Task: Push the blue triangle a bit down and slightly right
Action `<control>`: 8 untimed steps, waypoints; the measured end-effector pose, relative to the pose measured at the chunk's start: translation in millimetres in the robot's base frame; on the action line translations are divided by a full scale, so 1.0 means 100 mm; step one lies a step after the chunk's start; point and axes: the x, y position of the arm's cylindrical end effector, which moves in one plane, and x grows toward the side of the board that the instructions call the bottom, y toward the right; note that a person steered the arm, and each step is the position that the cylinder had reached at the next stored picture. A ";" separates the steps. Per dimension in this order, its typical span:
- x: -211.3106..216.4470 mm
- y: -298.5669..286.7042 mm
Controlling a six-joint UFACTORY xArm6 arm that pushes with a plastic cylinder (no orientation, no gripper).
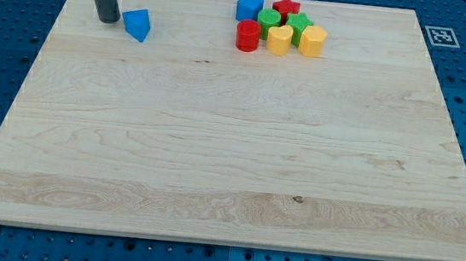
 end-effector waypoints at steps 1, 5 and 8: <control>-0.01 0.16; 0.26 0.36; 0.52 0.71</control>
